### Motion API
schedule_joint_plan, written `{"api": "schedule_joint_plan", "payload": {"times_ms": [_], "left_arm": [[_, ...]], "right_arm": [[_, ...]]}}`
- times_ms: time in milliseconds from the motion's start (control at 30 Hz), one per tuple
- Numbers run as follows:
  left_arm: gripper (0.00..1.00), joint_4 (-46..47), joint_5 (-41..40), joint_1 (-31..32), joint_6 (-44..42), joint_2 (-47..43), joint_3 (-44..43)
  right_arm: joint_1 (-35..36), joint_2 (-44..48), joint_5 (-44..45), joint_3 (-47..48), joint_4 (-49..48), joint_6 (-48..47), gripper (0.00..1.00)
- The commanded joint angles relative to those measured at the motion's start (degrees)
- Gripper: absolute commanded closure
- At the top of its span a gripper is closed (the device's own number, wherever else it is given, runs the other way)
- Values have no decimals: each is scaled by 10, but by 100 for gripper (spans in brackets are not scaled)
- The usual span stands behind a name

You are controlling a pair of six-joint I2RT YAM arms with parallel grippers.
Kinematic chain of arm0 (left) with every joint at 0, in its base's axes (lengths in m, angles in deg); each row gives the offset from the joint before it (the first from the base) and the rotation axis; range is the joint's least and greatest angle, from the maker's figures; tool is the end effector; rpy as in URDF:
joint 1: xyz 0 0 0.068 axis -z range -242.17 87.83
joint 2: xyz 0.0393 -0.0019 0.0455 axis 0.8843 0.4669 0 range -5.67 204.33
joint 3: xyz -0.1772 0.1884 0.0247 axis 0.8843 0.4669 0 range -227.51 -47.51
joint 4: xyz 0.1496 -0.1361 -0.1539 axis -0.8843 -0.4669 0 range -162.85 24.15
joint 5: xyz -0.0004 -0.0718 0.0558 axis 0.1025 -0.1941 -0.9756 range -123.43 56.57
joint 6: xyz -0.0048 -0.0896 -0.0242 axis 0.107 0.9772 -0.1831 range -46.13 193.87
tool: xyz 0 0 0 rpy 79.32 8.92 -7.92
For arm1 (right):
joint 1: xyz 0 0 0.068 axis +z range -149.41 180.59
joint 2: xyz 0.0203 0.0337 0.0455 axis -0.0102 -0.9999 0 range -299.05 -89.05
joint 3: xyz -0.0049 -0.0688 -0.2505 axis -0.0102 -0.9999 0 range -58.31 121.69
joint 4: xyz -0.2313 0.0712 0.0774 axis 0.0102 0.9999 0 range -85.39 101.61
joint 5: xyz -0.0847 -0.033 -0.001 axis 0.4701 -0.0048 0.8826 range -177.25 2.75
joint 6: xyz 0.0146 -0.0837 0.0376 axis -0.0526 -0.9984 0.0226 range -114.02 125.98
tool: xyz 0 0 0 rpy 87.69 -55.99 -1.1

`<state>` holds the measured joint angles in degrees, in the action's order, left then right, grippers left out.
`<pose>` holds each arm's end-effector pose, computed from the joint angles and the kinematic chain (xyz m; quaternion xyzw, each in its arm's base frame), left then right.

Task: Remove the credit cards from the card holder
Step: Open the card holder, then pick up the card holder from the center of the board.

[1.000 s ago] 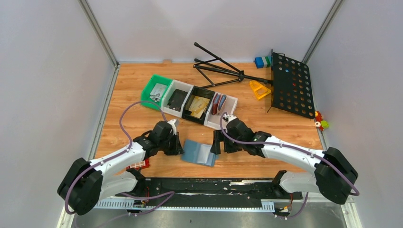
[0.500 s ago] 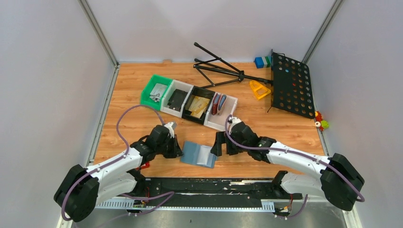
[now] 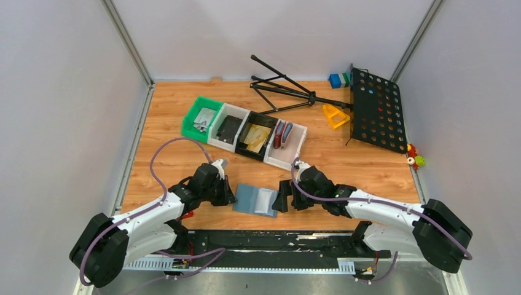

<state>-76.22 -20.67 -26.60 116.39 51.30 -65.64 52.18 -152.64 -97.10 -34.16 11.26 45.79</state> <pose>0.1580 -0.1357 0.1038 -0.0179 0.9321 -0.2991 0.2034 0.1368 0.1957 0.1210 -0.1267 0.9159 0.3222 0.2031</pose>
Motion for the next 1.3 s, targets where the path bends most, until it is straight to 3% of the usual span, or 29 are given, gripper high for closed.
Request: {"api": "schedule_joint_plan", "payload": {"times_ms": [0,133,300,533,833,1033,1200,1267], "left_arm": [[100,11,-8,-1,4,1,-3],[100,7,-6,-2,3,2,-7],[100,2,-6,-1,0,2,-9],[100,-22,-23,-1,-13,-9,-20],[61,-158,-102,0,-72,-44,-121],[40,-155,-69,6,-83,-70,-140],[2,-111,-40,37,-109,-77,-138],[0,-103,-34,46,-111,-57,-141]], "right_arm": [[7,-36,13,21,-36,9,6],[9,-88,36,62,-2,12,20],[14,-111,50,82,21,13,46],[16,-95,43,93,50,16,98],[16,-35,29,109,57,11,100],[15,-26,25,126,62,6,100],[15,-36,19,132,59,4,100],[15,-40,15,134,57,2,100]]}}
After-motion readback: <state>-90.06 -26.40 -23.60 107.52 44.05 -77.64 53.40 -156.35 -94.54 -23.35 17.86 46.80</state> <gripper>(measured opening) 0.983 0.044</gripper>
